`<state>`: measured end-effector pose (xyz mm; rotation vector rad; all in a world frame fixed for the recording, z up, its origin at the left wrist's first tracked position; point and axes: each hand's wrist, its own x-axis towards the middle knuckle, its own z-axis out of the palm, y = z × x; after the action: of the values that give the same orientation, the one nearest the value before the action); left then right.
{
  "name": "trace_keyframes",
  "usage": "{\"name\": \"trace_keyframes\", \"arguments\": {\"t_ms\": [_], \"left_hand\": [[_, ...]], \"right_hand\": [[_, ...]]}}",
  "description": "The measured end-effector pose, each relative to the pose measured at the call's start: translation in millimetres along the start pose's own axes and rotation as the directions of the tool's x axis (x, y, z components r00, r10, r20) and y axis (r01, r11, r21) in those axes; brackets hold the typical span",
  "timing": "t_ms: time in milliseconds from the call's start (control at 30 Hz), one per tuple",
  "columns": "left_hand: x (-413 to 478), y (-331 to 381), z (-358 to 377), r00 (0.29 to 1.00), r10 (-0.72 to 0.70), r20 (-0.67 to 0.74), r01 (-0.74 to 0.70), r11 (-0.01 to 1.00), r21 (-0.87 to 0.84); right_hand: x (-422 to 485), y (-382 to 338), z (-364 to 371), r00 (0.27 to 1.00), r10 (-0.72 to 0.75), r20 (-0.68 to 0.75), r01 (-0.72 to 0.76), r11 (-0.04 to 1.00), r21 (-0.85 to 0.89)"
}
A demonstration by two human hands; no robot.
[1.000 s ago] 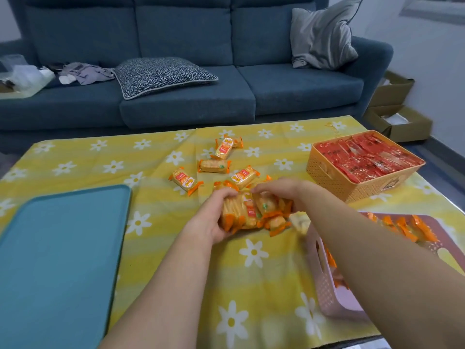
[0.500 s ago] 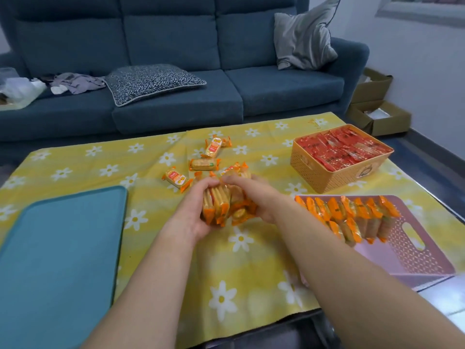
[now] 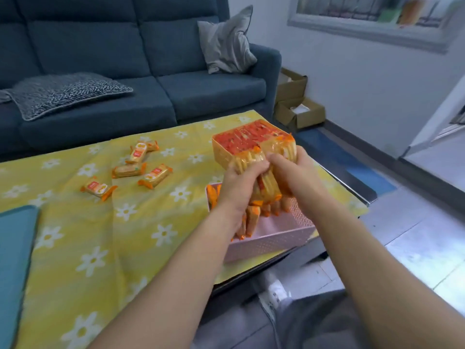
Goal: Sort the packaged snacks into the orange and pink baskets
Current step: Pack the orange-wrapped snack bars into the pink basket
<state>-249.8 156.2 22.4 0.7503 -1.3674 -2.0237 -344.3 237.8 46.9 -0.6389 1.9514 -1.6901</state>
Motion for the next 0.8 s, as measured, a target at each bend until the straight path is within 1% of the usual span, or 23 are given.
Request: {"name": "trace_keyframes", "arguments": {"t_ms": [100,167,233,267,333,400,433,467,533,600,633,667,700,733,800], "left_hand": [[-1.5,-22.7,34.1,0.998,-0.018,0.057,0.008,0.984,0.179],[-0.3,-33.0,38.3,0.997,-0.033,0.071,0.007,0.939,0.343],[6.3,-38.6,32.1,0.993,-0.023,0.119,-0.052,0.808,0.586],[9.8,-39.4,25.3,0.985,-0.046,0.167,-0.080,0.734,0.674],[12.9,-35.8,14.3,0.967,-0.128,0.221,-0.099,0.610,0.786],[14.4,-30.0,4.6,0.968,-0.131,0.216,-0.117,0.524,0.844],[13.9,-27.1,1.2,0.972,-0.103,0.210,-0.134,0.492,0.860],[13.6,-24.6,-2.7,0.977,-0.074,0.202,-0.144,0.474,0.869],[10.7,-19.0,-8.4,0.984,-0.023,0.179,-0.145,0.490,0.860],[10.8,-14.3,-16.2,0.986,0.083,0.145,-0.167,0.472,0.866],[11.2,-12.1,-20.2,0.980,0.141,0.140,-0.190,0.450,0.872],[12.1,-9.5,-24.5,0.974,0.177,0.140,-0.205,0.435,0.877],[12.5,-7.7,-29.1,0.973,0.180,0.145,-0.210,0.428,0.879],[12.6,-6.3,-33.9,0.975,0.160,0.157,-0.211,0.419,0.883],[10.9,-3.1,-41.2,0.979,0.104,0.176,-0.202,0.367,0.908]], "right_hand": [[-1.9,22.0,-32.8,0.996,0.058,-0.069,-0.058,0.998,-0.005],[1.1,38.2,-39.4,0.992,0.104,-0.071,-0.108,0.993,-0.055],[5.5,48.4,-45.2,0.987,0.158,-0.027,-0.160,0.982,-0.101],[8.1,51.1,-46.1,0.983,0.181,0.004,-0.179,0.974,-0.136],[7.3,46.4,-49.1,0.981,0.182,0.059,-0.157,0.941,-0.301],[4.5,38.3,-52.3,0.985,0.153,0.076,-0.105,0.895,-0.434],[7.3,39.3,-56.2,0.990,0.119,0.072,-0.070,0.873,-0.482],[9.0,40.3,-58.7,0.996,0.063,0.060,-0.022,0.848,-0.529],[12.4,38.6,-60.5,0.996,-0.085,0.005,0.072,0.819,-0.570],[18.4,38.8,-60.4,0.983,-0.175,-0.046,0.119,0.816,-0.566],[19.0,37.8,-60.0,0.980,-0.196,-0.036,0.141,0.809,-0.571],[19.2,37.5,-58.9,0.979,-0.203,-0.001,0.164,0.799,-0.579],[18.6,37.5,-57.0,0.978,-0.203,0.050,0.192,0.780,-0.595],[18.7,38.4,-54.7,0.975,-0.193,0.110,0.220,0.756,-0.617],[20.6,41.9,-50.2,0.965,-0.166,0.202,0.259,0.715,-0.650]]}}
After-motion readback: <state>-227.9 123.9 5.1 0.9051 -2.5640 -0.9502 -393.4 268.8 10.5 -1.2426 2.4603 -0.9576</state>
